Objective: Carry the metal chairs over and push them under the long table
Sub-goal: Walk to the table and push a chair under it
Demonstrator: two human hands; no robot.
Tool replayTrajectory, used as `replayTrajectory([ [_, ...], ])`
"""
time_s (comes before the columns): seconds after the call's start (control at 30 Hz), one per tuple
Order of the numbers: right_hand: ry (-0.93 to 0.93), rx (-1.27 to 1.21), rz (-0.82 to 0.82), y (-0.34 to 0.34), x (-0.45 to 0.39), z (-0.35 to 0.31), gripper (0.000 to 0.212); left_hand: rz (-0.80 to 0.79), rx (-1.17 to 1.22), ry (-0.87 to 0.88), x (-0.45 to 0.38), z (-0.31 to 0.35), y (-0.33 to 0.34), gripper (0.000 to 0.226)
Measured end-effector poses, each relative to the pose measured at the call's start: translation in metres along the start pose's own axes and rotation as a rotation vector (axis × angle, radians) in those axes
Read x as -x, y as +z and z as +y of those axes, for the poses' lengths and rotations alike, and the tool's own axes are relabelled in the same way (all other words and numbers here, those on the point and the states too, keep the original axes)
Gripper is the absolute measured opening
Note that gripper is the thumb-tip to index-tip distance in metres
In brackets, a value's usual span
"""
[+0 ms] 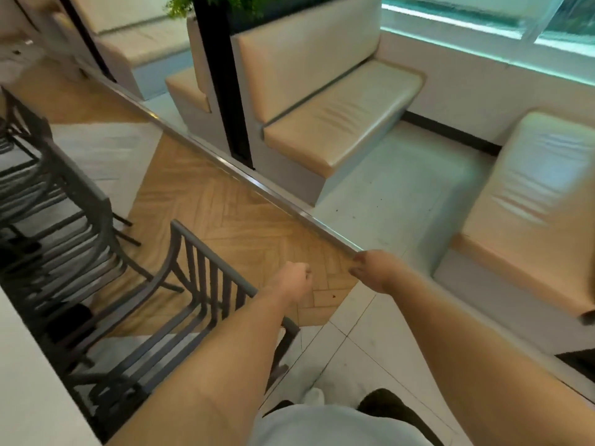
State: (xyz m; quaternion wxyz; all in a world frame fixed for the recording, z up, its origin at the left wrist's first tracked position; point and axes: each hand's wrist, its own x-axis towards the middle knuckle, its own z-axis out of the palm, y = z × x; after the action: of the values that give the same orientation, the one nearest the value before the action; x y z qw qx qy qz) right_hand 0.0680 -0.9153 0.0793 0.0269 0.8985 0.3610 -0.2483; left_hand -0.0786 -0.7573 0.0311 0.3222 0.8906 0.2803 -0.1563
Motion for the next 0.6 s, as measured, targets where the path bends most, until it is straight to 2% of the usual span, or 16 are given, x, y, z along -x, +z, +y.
replayTrajectory([
  [0.37,-0.458,0.236,-0.109,-0.072,-0.201,-0.077,0.049,0.270,0.138,-0.397,-0.074,-0.063,-0.074,0.037],
  [0.6,-0.762,0.355,-0.221,-0.093,-0.272,-0.128,0.045,0.379,0.329,-0.754,-0.077,-0.059,-0.070,0.030],
])
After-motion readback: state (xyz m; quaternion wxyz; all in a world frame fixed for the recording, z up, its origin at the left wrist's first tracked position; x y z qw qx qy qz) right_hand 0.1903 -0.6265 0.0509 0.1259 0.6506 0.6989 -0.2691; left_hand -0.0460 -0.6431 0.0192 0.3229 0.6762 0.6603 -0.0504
